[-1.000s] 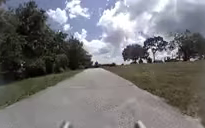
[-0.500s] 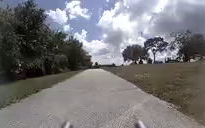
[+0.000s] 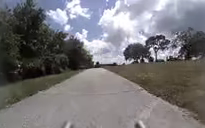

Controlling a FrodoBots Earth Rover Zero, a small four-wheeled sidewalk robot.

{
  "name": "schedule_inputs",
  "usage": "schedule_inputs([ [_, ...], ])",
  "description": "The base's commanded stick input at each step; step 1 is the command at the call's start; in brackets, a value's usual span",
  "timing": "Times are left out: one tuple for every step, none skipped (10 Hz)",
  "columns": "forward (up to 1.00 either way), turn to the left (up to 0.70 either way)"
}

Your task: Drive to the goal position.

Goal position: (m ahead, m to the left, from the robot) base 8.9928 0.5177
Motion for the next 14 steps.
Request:
schedule_inputs([
  [0.50,0.00],
  [0.50,0.00],
  [0.50,0.00],
  [0.50,0.00],
  [0.50,0.00],
  [0.50,0.00],
  [0.50,0.00],
  [0.50,0.00],
  [0.50,0.00],
  [0.50,0.00],
  [0.50,0.00],
  [0.50,0.00],
  [0.50,0.00],
  [0.50,0.00],
])
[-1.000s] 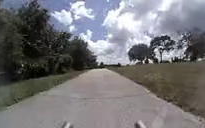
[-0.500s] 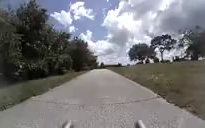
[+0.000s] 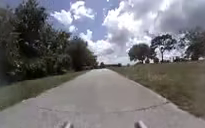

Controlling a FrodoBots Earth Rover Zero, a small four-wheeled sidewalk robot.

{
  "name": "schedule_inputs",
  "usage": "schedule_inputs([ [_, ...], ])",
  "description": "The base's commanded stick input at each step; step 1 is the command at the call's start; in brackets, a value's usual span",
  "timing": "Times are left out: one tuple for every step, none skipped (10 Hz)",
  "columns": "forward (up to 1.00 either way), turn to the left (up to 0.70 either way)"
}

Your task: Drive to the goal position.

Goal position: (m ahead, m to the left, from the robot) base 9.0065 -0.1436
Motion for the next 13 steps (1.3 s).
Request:
schedule_inputs([
  [0.50,0.00],
  [0.50,0.00],
  [0.50,0.00],
  [0.50,0.00],
  [0.50,0.00],
  [0.50,0.00],
  [0.50,0.00],
  [0.50,0.00],
  [0.50,0.00],
  [0.50,0.00],
  [0.50,0.00],
  [0.50,0.00],
  [0.50,0.00],
])
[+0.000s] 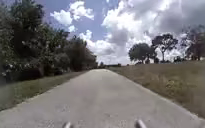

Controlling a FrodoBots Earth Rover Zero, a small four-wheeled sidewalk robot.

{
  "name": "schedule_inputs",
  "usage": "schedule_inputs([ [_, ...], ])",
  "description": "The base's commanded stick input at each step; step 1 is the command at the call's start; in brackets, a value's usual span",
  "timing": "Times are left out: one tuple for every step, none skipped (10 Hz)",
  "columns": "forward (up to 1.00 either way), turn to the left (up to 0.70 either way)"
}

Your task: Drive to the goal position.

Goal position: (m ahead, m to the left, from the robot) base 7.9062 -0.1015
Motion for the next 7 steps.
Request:
schedule_inputs([
  [0.50,0.00],
  [0.50,0.00],
  [0.50,0.00],
  [0.50,0.00],
  [0.50,0.00],
  [0.50,0.00],
  [0.50,0.00],
])
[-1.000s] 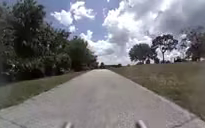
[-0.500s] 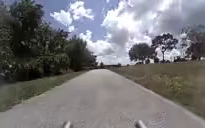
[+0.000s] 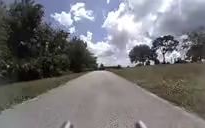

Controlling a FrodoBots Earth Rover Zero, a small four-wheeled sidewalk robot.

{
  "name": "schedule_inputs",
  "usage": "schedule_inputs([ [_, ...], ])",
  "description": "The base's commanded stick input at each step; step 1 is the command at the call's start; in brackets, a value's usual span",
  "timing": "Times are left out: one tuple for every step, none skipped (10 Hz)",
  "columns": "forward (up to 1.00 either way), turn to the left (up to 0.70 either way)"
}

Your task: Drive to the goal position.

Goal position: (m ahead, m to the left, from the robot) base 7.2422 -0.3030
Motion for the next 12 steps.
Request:
schedule_inputs([
  [0.50,0.00],
  [0.50,0.00],
  [0.50,0.00],
  [0.50,0.00],
  [0.50,0.00],
  [0.50,0.00],
  [0.50,0.00],
  [0.50,0.00],
  [0.50,0.00],
  [0.50,0.00],
  [0.50,0.00],
  [0.50,0.00],
])
